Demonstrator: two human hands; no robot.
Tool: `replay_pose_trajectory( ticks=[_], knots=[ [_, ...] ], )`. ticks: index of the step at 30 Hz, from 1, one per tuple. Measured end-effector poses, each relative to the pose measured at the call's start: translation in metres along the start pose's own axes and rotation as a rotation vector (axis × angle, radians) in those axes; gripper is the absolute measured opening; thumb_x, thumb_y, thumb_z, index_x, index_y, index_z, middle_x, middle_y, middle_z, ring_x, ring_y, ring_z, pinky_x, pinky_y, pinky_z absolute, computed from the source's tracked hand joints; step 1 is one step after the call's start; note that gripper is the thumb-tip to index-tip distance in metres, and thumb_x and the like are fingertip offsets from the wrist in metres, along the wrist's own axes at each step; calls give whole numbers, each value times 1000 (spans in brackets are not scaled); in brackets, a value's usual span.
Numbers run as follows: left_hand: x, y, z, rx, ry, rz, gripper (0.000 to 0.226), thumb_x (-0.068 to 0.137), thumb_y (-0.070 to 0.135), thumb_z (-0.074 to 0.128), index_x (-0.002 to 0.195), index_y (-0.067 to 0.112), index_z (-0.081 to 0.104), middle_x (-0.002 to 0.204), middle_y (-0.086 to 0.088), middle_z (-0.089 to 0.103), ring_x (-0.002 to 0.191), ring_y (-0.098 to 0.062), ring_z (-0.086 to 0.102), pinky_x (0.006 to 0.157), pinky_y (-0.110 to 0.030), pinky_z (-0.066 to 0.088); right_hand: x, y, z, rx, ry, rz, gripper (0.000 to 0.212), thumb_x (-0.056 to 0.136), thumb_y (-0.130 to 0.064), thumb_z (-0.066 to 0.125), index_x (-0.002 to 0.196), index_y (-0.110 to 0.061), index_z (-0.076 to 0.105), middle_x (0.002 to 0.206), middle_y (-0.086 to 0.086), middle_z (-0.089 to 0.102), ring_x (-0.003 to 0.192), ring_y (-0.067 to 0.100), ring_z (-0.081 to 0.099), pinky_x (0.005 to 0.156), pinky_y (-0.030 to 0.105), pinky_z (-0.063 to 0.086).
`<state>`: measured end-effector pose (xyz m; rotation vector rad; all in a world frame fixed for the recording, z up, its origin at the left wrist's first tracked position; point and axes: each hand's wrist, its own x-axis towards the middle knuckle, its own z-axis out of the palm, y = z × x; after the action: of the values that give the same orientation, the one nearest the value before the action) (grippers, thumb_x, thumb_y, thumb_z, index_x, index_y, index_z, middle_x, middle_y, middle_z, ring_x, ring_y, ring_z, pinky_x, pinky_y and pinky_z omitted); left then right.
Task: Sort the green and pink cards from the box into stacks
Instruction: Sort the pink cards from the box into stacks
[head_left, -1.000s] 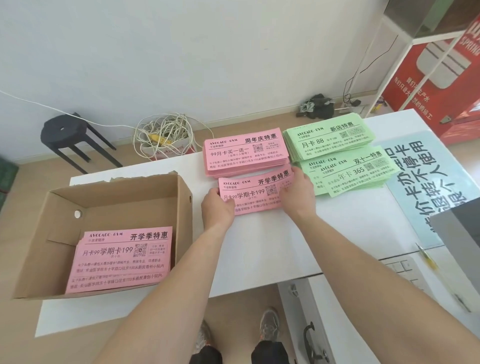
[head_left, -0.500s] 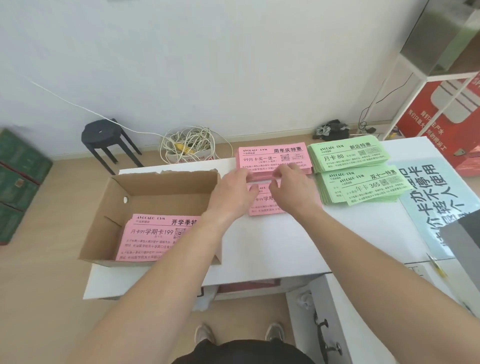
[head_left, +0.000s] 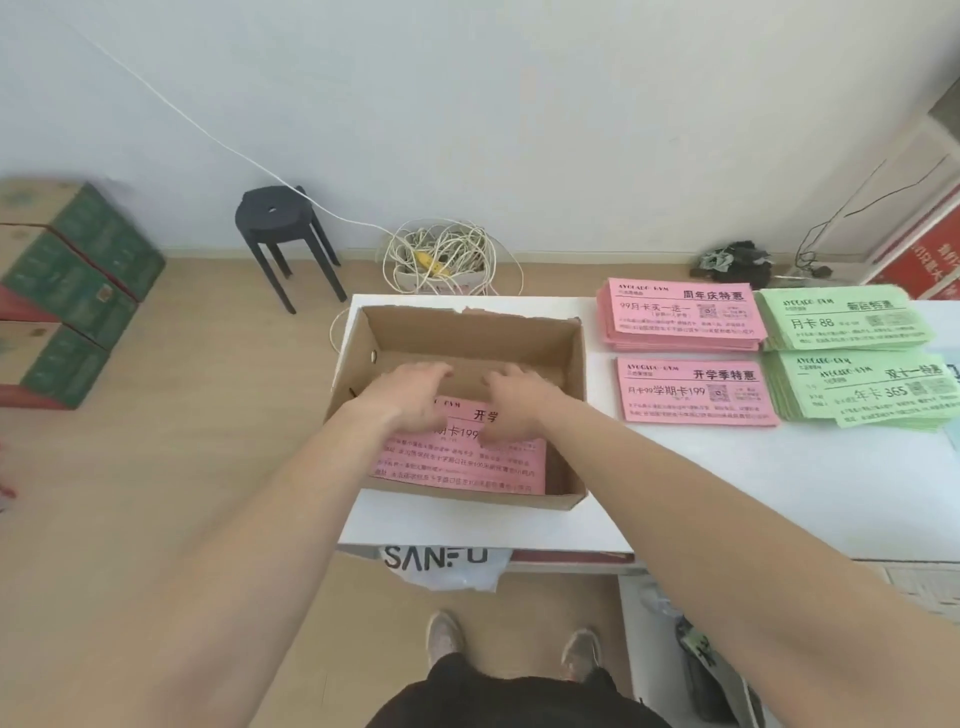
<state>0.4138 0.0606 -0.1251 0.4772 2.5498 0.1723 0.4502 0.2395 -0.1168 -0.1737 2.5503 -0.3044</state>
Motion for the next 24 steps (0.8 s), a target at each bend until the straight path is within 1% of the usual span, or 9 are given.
replay_pose_trajectory(
  ticks=[3,7,8,10,12,14,19,22,24],
  knots=[
    [12,-9,6,28,-129,50,96,72,50,71,154,29,28,153,3,44,140,-23,41,118,-50,26,18,0,12,-20,-155,65,91,70,-59,81,142,-18,44,138,8,48,124,28,51,101,42,48],
    [11,-12,13,135,-179,123,64,72,54,71,126,27,52,122,5,60,117,-23,57,105,-47,33,26,-2,11,-58,-190,54,79,58,-65,86,121,-25,58,117,1,56,104,23,57,92,38,53],
    [9,-13,16,147,-169,144,62,73,53,71,126,27,51,121,4,60,116,-23,56,105,-46,34,27,-3,11,-76,-204,56,77,55,-66,86,115,-27,60,112,0,57,101,22,57,91,38,54],
    [5,-15,20,129,-152,157,77,73,53,72,139,25,44,131,1,56,123,-25,52,108,-45,34,28,-6,11,-114,-249,64,76,51,-71,85,109,-28,60,107,-2,58,98,20,58,91,39,54],
    [5,-18,18,80,-159,145,92,72,53,74,150,24,34,145,-1,48,132,-26,45,112,-43,33,29,-10,10,-136,-281,68,75,52,-72,84,108,-27,63,105,-3,59,98,19,58,90,38,54],
    [10,-20,17,46,-206,110,100,69,53,77,153,25,30,149,-2,43,137,-26,39,113,-42,33,32,-12,7,-147,-291,67,74,52,-73,84,107,-26,66,103,-4,63,97,19,58,86,35,54],
    [22,-19,20,19,-309,53,98,60,51,84,143,26,37,135,0,44,129,-24,34,105,-45,42,39,-13,7,-136,-336,82,78,47,-71,88,106,-25,66,103,-3,65,96,18,58,81,32,53],
    [24,-19,19,44,-331,37,93,59,55,82,137,25,41,127,1,43,126,-23,34,103,-47,44,39,-12,8,-122,-324,82,87,50,-67,90,116,-19,59,111,0,54,103,19,51,83,33,48],
    [25,-19,20,66,-347,26,90,60,57,82,134,24,42,122,0,40,122,-22,33,99,-46,45,39,-12,8,-98,-338,80,87,52,-65,91,118,-18,58,110,-2,57,100,17,58,80,32,50]
  ],
)
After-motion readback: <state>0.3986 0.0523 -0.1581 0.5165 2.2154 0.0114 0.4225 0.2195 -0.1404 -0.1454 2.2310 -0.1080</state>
